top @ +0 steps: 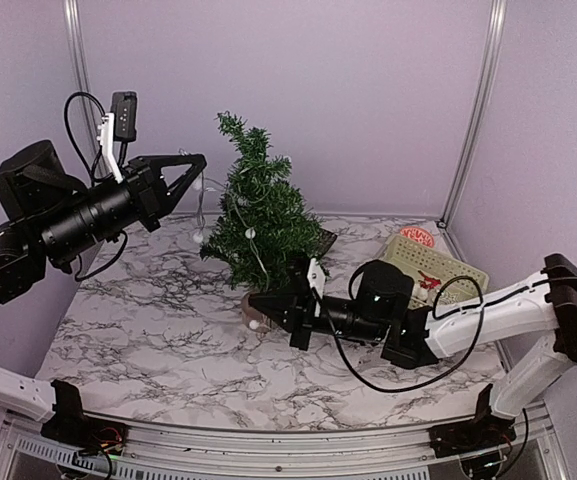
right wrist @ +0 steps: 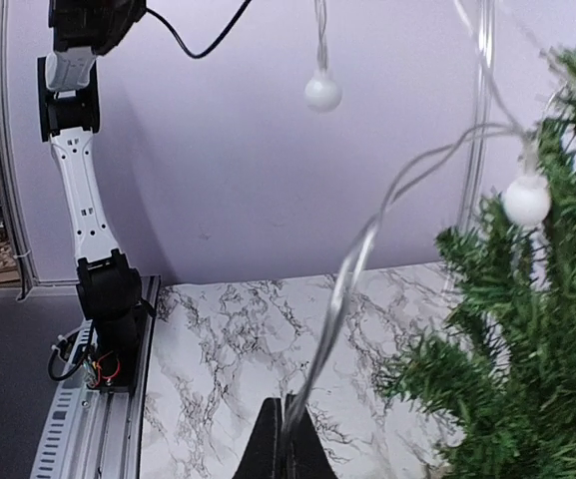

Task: Decorate the small christmas tree

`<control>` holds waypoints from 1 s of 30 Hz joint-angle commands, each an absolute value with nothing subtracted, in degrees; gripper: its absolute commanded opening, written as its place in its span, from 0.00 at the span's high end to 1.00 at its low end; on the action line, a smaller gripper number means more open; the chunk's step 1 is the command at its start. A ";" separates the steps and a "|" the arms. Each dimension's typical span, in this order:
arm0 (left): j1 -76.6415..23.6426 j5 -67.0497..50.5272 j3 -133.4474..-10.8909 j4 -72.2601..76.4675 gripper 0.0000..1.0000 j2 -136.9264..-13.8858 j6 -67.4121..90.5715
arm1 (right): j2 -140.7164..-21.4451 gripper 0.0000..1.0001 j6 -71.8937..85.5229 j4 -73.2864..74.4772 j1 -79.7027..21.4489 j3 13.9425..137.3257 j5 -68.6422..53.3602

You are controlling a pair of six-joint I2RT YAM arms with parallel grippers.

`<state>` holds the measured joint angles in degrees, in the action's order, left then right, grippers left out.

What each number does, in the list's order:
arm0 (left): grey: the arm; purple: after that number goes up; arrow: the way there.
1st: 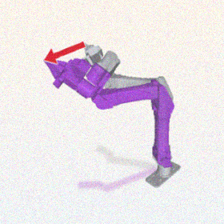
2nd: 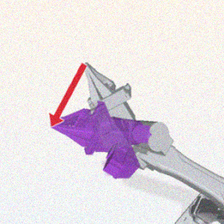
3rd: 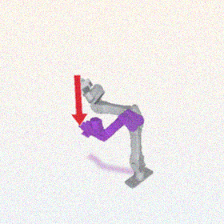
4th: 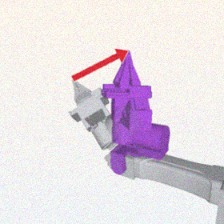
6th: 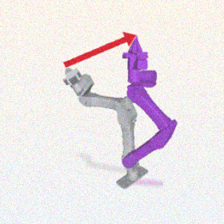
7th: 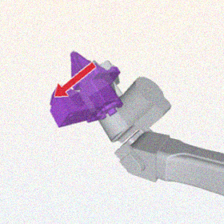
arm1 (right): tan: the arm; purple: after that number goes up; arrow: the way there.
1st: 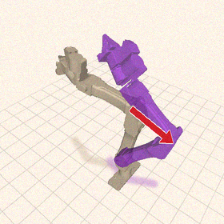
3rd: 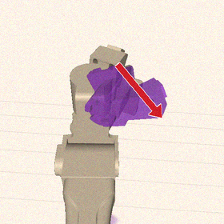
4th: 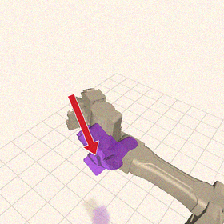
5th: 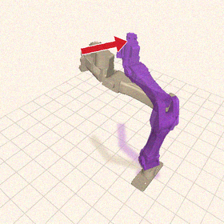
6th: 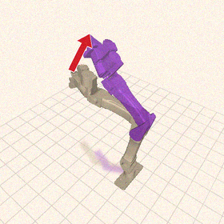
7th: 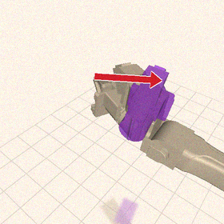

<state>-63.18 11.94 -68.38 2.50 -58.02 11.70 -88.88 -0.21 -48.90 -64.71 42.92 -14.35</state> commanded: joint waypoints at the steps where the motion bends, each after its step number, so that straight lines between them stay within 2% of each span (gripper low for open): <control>1: -63.39 20.07 -71.36 2.49 1.00 -56.94 6.99 | -78.50 1.00 -2.77 -38.41 -65.12 44.87 -8.41; 7: -63.16 27.93 -72.65 2.00 1.00 -58.45 4.24 | -70.45 1.00 -6.66 -23.84 -64.92 52.19 -0.88; 13: -62.62 20.20 -69.99 1.13 1.00 -59.19 5.16 | -67.78 1.00 -9.56 -18.16 -63.10 59.15 5.22; 16: -62.34 21.48 -68.56 0.38 1.00 -58.28 7.42 | -66.93 1.00 -11.60 -15.38 -61.69 63.11 6.68; 20: -59.56 27.78 -68.35 0.09 1.00 -57.32 11.78 | -66.94 1.00 -13.47 -12.18 -58.93 69.15 6.73; 25: -52.03 26.89 -69.56 0.57 1.00 -58.91 20.91 | -69.25 1.00 -16.96 -10.86 -56.45 75.70 6.87; 30: -48.80 24.45 -71.44 3.66 1.00 -61.30 23.80 | -73.62 1.00 -19.43 -10.24 -54.45 83.35 6.83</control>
